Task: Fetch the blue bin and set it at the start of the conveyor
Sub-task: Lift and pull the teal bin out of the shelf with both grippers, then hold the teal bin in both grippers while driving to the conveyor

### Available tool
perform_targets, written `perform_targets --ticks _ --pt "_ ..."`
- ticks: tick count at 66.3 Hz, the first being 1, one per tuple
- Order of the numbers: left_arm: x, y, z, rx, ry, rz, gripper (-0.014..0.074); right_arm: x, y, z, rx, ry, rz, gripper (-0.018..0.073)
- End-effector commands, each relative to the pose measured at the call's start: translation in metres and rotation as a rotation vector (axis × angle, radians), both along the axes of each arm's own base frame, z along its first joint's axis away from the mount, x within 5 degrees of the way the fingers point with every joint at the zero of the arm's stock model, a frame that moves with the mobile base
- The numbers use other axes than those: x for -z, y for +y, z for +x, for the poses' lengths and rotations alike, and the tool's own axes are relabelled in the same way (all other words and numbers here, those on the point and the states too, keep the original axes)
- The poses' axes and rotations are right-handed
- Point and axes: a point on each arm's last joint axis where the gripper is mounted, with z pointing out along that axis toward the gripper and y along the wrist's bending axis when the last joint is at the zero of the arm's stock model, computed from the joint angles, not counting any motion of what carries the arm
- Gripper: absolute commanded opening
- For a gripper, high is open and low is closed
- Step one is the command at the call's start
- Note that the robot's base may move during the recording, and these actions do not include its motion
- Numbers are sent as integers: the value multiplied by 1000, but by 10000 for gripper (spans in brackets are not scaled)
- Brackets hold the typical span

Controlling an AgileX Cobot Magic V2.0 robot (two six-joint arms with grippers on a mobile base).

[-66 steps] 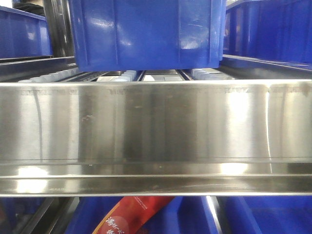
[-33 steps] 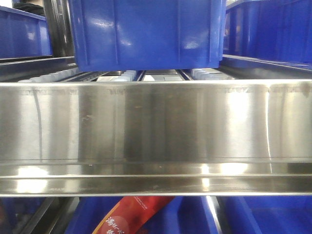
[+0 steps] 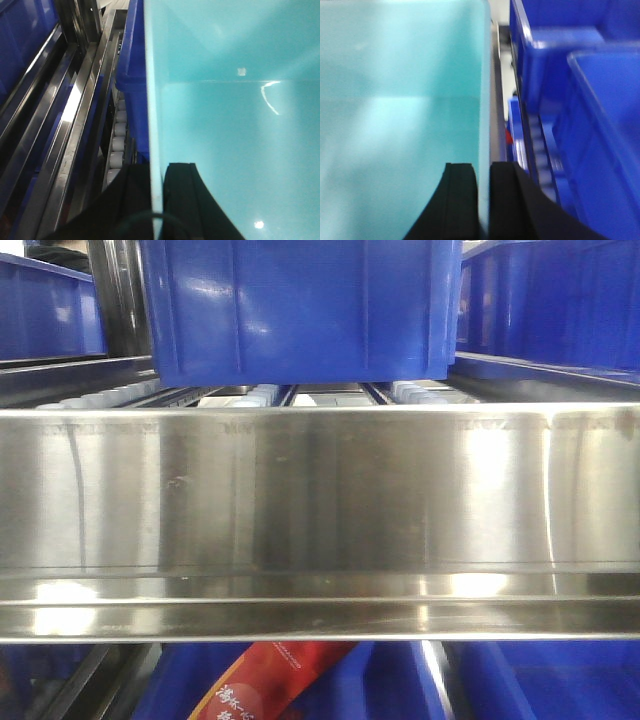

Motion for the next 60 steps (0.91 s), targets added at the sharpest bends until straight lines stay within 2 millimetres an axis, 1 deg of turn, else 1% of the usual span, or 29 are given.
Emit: perform_targets --ticks 1,6,12,47,60 --pt "-9 -1 -3 25 -50 -18 -111 -10 0 -1 -25 -69 14 -162" --pt "-9 -1 -3 25 -50 -18 -111 -8 -1 -2 -9 -38 6 -162" --pt "-9 -1 -3 25 -50 -18 -111 -8 -1 -2 -8 -40 4 -162" --pt "-9 -1 -3 25 -50 -18 -111 -19 6 2 -77 -172 41 -162" --pt "-9 -1 -3 25 -50 -18 -111 -19 6 2 -78 -174 41 -162"
